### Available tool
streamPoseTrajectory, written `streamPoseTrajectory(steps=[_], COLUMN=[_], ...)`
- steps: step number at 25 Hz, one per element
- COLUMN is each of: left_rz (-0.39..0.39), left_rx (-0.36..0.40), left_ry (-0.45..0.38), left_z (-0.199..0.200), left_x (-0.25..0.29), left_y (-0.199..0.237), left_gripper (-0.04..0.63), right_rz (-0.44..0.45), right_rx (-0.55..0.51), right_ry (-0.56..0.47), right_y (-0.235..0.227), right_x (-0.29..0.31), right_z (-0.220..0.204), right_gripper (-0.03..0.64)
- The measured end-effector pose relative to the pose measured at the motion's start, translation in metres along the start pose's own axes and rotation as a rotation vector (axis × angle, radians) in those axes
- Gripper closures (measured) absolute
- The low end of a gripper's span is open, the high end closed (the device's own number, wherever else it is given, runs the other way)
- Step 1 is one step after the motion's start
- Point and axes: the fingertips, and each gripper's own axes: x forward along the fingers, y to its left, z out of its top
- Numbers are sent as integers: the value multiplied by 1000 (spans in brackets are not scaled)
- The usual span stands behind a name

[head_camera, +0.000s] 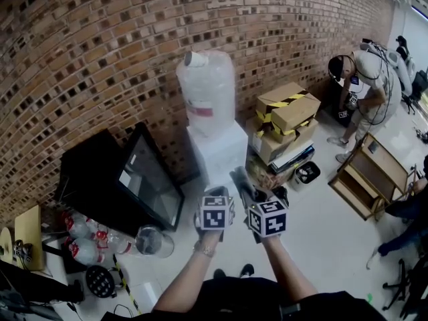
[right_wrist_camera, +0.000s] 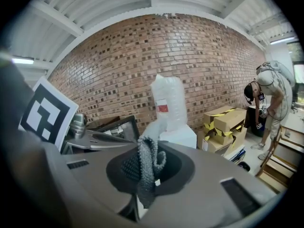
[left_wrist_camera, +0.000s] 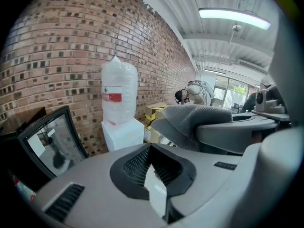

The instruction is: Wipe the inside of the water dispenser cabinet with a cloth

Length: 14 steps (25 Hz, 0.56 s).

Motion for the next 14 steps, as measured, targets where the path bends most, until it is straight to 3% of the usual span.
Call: streamPoseTrajectory(steps=[14], left_rz=[11], left_rx=[2], left_ry=[6], left_z=[-4], left_x=[-5], left_y=[4], left_gripper=[595], right_rz=[27], right_rx=[21], right_ry=[4], right_y=[4], right_x=[2], right_z=[-7], right_gripper=[595])
